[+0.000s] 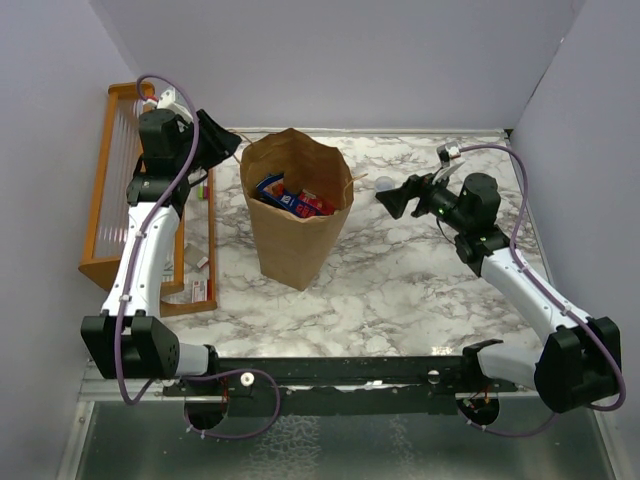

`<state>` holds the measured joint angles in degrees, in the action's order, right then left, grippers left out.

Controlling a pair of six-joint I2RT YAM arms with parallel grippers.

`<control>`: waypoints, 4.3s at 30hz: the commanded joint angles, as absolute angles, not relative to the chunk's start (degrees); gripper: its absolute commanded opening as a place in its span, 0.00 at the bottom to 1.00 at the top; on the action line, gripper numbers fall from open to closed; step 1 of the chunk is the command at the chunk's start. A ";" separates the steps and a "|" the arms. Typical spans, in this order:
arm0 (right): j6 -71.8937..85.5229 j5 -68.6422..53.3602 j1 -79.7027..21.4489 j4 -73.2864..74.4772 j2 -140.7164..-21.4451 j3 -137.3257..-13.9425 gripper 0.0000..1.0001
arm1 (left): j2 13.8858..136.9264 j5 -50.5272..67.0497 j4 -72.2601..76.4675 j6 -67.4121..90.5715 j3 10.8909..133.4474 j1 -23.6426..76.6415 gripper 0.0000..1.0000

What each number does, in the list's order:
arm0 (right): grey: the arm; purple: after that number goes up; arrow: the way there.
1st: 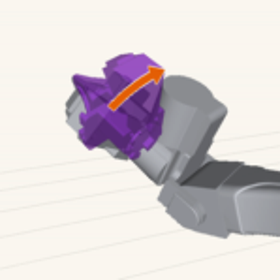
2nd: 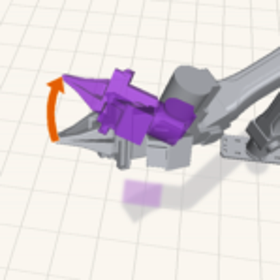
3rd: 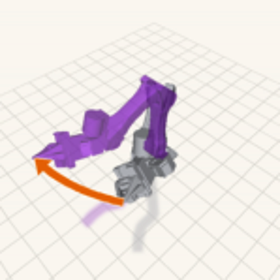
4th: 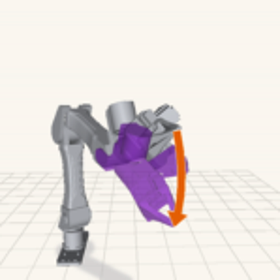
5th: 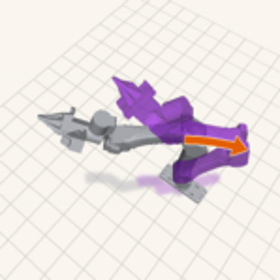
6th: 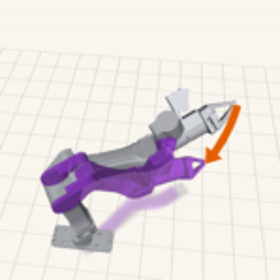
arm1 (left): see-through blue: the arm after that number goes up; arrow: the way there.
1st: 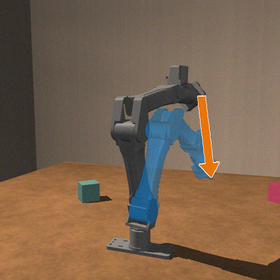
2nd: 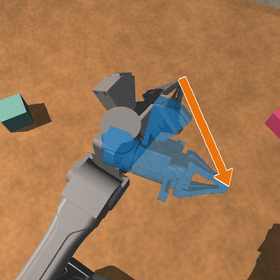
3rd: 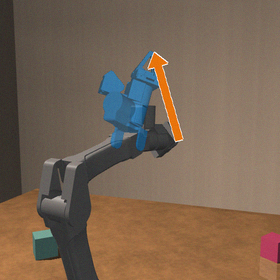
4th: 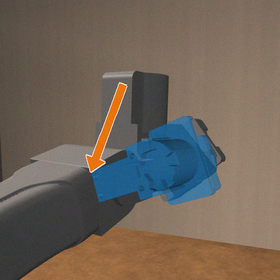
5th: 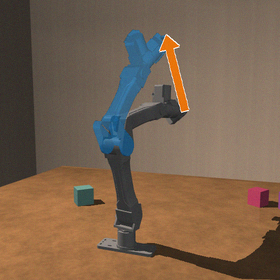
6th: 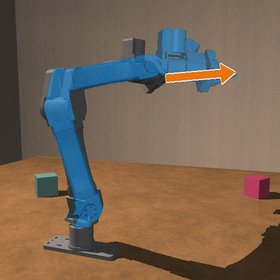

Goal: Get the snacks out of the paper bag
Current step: Adjust the paper bag at the center of the board.

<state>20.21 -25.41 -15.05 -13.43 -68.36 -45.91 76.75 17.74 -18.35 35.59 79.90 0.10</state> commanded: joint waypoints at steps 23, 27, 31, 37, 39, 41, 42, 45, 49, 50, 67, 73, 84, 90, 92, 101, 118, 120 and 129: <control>18.73 -20.85 -15.46 -12.61 -66.71 -47.53 0.99 | 84.28 24.27 1.47 47.14 72.82 -1.49 0.44; 18.80 -20.87 -15.39 -12.82 -66.78 -47.31 0.99 | 85.07 24.33 2.25 47.25 73.82 -1.58 0.43; 18.78 -20.59 -15.46 -12.84 -66.80 -47.32 0.99 | 83.71 23.10 3.27 47.25 72.75 -1.70 0.38; 18.90 -20.92 -15.42 -13.02 -66.98 -47.13 0.99 | 82.51 22.77 4.64 45.53 72.42 -2.00 0.34; 18.90 -20.84 -15.44 -13.07 -66.97 -47.17 0.99 | 83.14 23.38 4.24 45.46 73.13 -2.08 0.28; 18.81 -20.74 -15.40 -12.94 -66.88 -47.17 0.99 | 83.15 23.34 4.51 45.59 73.21 -2.18 0.25; 18.81 -20.68 -15.45 -12.93 -66.91 -47.24 0.99 | 82.96 22.97 4.46 45.56 73.21 -2.15 0.21; 18.81 -20.56 -15.38 -12.76 -66.90 -47.27 0.99 | 82.13 22.26 3.88 45.20 73.34 -2.34 0.13; 18.83 -20.63 -15.43 -12.74 -66.90 -47.22 0.99 | 79.94 21.56 1.83 43.13 74.00 -2.38 0.02; 18.81 -20.72 -15.44 -12.77 -66.89 -47.30 0.99 | 79.18 21.49 1.26 42.50 74.25 -2.45 0.00; 20.10 -25.61 -15.44 -11.03 -68.71 -49.60 0.99 | 81.64 24.61 -7.42 34.67 95.09 -4.39 0.00; 21.91 -30.70 -15.43 -7.74 -70.73 -53.44 0.99 | 83.33 37.08 1.78 39.69 94.39 -4.40 0.00; 21.42 -44.03 -18.11 -2.89 -71.74 -59.13 0.98 | 70.14 51.92 21.48 44.90 72.79 -0.82 0.00; 14.77 -40.70 -28.37 5.28 -73.35 -65.92 0.96 | 62.36 50.93 21.41 43.15 65.05 0.74 0.00; 12.98 -36.94 -32.51 8.44 -73.76 -67.38 0.94 | 60.29 49.86 20.81 43.03 62.59 0.83 0.00; 9.44 -17.60 -49.14 6.57 -71.54 -61.79 0.89 | 55.64 48.24 22.46 46.28 54.49 3.15 0.00; 8.35 15.77 -63.85 3.84 -69.78 -59.43 0.88 | 54.34 45.59 21.78 43.69 50.68 9.43 0.00; 9.91 22.50 -63.82 7.55 -71.03 -60.43 0.91 | 54.62 44.15 21.80 43.78 50.18 11.55 0.00; 18.35 42.48 -59.41 13.06 -72.18 -57.10 1.00 | 54.91 40.33 23.71 44.96 49.03 19.18 0.00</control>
<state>13.02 30.79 -62.96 8.29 -72.34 -58.06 55.40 43.24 20.47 44.25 49.43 16.62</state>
